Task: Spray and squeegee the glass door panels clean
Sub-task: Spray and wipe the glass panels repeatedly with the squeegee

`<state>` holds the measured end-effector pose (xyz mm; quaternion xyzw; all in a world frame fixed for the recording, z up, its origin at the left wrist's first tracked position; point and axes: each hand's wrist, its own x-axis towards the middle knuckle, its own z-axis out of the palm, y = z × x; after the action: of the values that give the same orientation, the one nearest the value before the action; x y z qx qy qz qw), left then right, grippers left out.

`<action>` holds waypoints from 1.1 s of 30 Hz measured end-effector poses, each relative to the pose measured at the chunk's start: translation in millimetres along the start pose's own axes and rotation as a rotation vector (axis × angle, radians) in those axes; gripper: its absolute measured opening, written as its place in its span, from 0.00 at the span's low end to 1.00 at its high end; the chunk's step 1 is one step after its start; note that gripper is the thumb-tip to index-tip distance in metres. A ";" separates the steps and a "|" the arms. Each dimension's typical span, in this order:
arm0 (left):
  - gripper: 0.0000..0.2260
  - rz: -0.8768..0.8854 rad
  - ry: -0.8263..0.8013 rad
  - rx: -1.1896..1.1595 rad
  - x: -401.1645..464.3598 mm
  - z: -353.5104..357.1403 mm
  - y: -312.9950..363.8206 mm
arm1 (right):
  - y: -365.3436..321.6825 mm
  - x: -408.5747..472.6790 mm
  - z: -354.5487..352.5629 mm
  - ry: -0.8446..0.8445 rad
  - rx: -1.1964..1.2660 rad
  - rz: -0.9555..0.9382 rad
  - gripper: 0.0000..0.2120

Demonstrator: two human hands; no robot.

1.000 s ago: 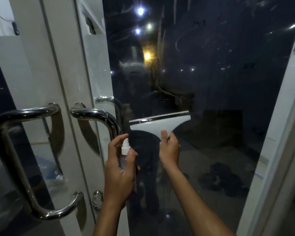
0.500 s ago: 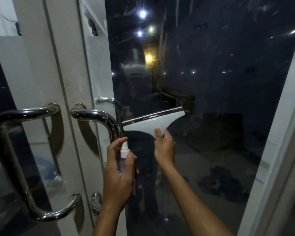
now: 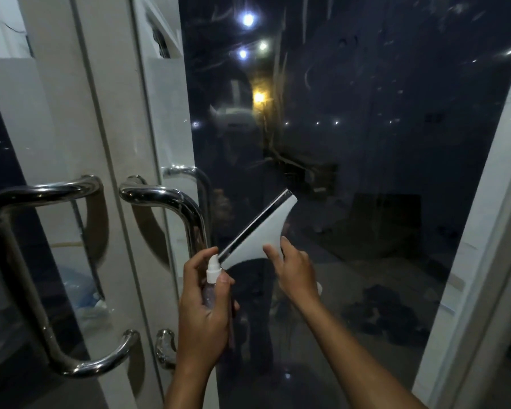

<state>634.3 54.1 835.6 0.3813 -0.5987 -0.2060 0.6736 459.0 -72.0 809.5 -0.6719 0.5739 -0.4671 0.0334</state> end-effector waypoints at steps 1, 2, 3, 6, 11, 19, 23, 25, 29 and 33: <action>0.11 -0.001 0.002 0.007 -1.3 1.0 -0.3 | 10.0 1.8 -6.9 -0.018 -0.081 -0.001 0.31; 0.11 0.002 0.002 0.019 -2.3 1.8 -1.2 | 22.1 2.1 -18.1 -0.033 -0.149 0.004 0.27; 0.11 0.009 -0.002 0.029 -2.4 2.1 -1.7 | 34.8 0.6 -32.2 -0.039 -0.199 0.012 0.23; 0.14 0.012 0.004 0.021 0.0 4.2 -1.6 | 60.0 -3.4 -70.2 -0.027 -0.305 -0.005 0.22; 0.12 0.032 -0.011 -0.019 5.8 17.1 7.5 | 19.1 17.2 -68.3 -0.137 -0.419 -0.147 0.20; 0.16 0.075 -0.061 -0.044 8.3 41.6 15.1 | 53.8 34.8 -152.2 -0.196 -0.626 -0.113 0.19; 0.16 0.074 -0.082 -0.046 7.8 51.6 17.6 | 62.2 41.0 -171.9 -0.192 -0.648 -0.108 0.19; 0.16 0.080 -0.086 -0.053 7.4 59.4 21.8 | 54.0 43.6 -169.8 -0.183 -0.675 -0.149 0.19; 0.17 0.081 -0.104 -0.062 8.5 89.3 29.8 | 46.2 47.9 -169.7 -0.204 -0.686 -0.206 0.19; 0.16 0.119 -0.126 -0.051 17.1 108.0 38.6 | 74.7 59.0 -204.6 -0.216 -0.653 -0.113 0.18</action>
<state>526.6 36.8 875.2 0.3139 -0.6562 -0.2042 0.6551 261.9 -44.2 915.8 -0.7234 0.6481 -0.1862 -0.1486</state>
